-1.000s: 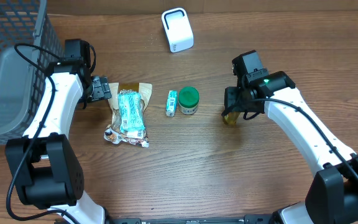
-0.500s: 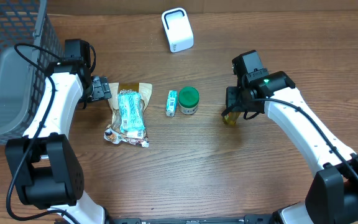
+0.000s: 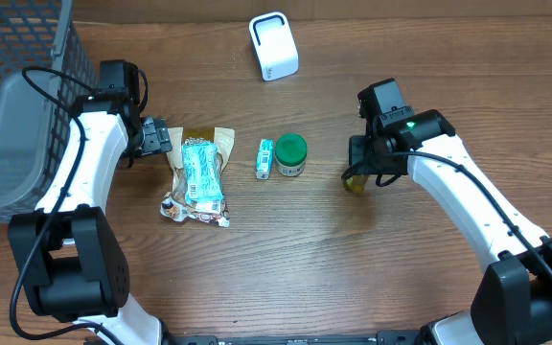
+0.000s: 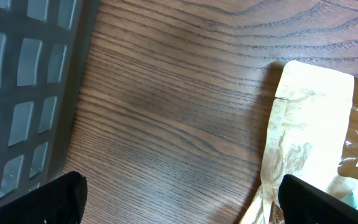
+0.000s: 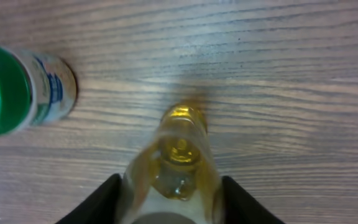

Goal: Scan the item barcode
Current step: 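Hold the right gripper on the upright Vim bottle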

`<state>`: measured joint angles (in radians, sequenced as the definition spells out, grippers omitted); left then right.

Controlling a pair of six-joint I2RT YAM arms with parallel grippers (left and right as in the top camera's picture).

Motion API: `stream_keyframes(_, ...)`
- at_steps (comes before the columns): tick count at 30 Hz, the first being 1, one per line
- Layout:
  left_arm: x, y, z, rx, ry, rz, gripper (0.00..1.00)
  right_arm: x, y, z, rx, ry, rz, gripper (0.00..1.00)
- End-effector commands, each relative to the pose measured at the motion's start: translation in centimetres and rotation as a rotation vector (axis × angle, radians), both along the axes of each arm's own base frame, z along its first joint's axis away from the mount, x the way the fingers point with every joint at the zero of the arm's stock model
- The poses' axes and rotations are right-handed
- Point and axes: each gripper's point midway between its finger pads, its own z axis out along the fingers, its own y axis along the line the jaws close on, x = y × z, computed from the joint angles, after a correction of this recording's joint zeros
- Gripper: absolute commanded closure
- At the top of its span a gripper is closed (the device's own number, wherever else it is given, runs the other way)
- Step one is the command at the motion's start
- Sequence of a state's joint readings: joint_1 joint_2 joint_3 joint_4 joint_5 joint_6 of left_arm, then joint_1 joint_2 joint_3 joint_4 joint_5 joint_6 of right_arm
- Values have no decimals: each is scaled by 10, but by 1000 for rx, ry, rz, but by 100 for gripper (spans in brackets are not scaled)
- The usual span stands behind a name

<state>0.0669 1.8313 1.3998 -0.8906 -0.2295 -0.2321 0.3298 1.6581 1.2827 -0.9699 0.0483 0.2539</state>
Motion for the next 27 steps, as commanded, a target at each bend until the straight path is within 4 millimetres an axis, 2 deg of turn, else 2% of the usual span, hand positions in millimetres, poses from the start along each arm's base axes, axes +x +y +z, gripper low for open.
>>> stream_keyframes(1,2,1,3,14,-6,-4,0,2,3,1,9,-11,5,59)
stream_keyframes(18,2,1,3,14,-6,-4,0,3,9,2,44,-13,12,57)
stream_keyframes(24,2,1,3,14,-6,-4,0,5,7,2,31,-21,11,41)
stream_keyframes(27,2,1,3,14,-6,-4,0,6,7,2,32,-24,11,41)
